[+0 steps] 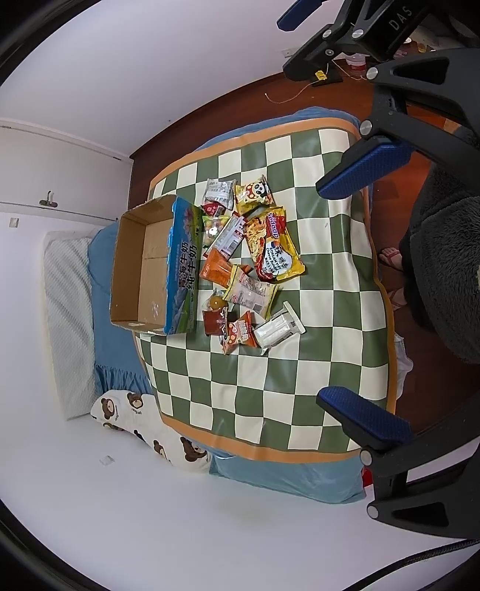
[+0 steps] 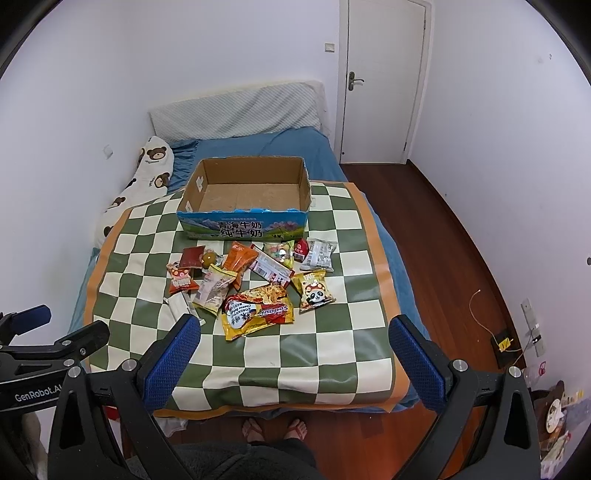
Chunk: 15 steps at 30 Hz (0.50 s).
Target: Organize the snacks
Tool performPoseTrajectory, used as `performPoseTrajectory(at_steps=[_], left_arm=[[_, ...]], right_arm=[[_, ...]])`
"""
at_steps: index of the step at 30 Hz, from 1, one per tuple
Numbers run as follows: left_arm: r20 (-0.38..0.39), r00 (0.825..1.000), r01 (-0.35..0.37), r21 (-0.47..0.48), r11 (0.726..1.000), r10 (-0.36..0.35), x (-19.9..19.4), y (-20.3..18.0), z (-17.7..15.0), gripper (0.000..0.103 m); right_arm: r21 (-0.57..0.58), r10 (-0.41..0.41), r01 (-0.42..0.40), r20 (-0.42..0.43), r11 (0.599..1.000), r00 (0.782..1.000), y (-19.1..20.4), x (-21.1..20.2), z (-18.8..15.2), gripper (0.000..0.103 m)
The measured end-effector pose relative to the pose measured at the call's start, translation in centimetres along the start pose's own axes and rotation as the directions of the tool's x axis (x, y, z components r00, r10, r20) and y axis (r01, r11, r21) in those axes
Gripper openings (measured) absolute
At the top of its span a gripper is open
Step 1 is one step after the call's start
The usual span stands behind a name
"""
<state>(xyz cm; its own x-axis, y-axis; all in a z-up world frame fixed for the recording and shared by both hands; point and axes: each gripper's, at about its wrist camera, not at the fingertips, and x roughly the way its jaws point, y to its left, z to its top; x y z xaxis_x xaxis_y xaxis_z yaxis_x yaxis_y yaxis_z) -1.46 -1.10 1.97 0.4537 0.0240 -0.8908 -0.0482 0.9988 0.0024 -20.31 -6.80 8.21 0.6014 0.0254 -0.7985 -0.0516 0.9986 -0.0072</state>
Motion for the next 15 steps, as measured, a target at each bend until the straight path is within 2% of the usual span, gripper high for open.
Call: performPoseTrajectory(at_steps=[15], left_arm=[[0.004, 1.000, 0.003, 0.001, 1.000, -0.003, -0.01, 0.17, 0.02, 0.103]], right_arm=[[-0.002, -0.003, 0.003, 0.002, 1.000, 1.000, 0.13, 0.09, -0.01, 0.103]])
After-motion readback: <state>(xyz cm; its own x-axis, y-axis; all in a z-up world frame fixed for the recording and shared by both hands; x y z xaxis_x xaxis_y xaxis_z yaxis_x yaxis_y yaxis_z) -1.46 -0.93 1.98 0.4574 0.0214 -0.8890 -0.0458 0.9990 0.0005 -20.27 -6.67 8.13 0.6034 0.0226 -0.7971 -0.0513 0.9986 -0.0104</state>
